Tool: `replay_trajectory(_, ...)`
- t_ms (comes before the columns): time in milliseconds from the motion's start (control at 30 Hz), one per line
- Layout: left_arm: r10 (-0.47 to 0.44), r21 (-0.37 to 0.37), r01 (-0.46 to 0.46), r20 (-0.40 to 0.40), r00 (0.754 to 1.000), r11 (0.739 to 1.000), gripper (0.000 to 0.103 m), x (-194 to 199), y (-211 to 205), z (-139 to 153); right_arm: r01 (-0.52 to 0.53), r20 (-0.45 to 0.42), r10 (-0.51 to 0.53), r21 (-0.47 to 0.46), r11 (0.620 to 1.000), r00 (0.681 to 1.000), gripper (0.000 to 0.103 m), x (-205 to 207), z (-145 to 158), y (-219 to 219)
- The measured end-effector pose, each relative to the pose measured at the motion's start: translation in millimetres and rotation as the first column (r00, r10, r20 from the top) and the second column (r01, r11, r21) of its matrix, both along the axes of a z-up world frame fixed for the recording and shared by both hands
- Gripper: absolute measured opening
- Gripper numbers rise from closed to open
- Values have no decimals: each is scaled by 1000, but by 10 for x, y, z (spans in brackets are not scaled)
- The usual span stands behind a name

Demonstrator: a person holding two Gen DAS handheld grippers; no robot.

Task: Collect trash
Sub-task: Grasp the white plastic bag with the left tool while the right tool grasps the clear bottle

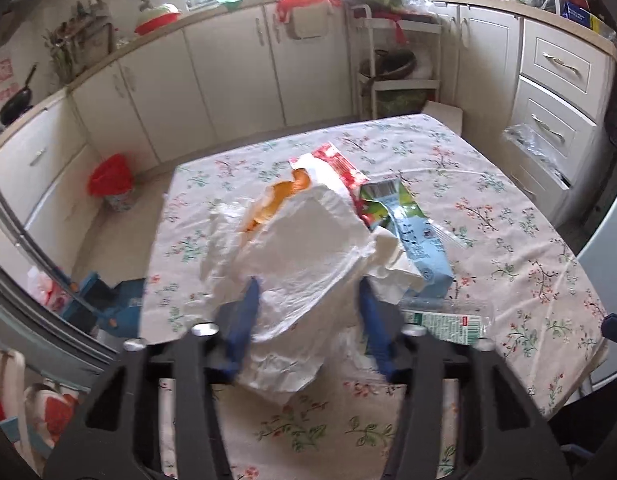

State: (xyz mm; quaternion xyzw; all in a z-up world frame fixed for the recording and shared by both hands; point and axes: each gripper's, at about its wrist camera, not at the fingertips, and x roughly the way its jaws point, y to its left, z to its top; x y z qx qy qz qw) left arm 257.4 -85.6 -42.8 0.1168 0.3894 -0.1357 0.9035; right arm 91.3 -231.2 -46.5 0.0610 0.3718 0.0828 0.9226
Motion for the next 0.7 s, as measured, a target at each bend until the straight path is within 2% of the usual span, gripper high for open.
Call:
replay_trajectory(33, -12, -16, 12, -10, 1000, 1000, 16, 14, -2, -9, -3, -1, 3, -3, 1000, 1000, 96, 16, -7, 14)
replay_trajectory(67, -15, -32, 15, -19, 1000, 999, 5, 30, 6, -9, -6, -2, 6, -5, 1000, 1000, 96, 35, -15, 20)
replay_trajectory(100, -21, -45, 20, -18, 1000, 999, 1, 35, 11, 4, -10, -4, 10, -8, 1000, 1000, 96, 55, -22, 31)
replay_trajectory(267, 10, -171, -9, 8, 1000, 985, 1, 4, 329, 236, -20, -11, 19, -33, 999, 1000, 96, 191, -46, 53)
replay_trajectory(367, 29, -281, -31, -13, 999, 959, 0, -13, 619, 345, -31, -21, 30, -53, 998, 999, 96, 302, -68, 82)
replay_trajectory(467, 37, -352, -38, -10, 999, 935, 0, -70, 867, 442, -64, -29, 62, -91, 994, 998, 96, 434, -87, 181)
replay_trajectory(633, 41, -431, -30, 17, 999, 902, 0, -176, 1147, 611, -155, -63, 146, -179, 971, 987, 96, 722, -169, 420)
replay_trajectory(700, 36, -461, -15, 37, 999, 887, 0, -229, 1236, 684, -199, -102, 180, -221, 955, 978, 96, 878, -269, 512)
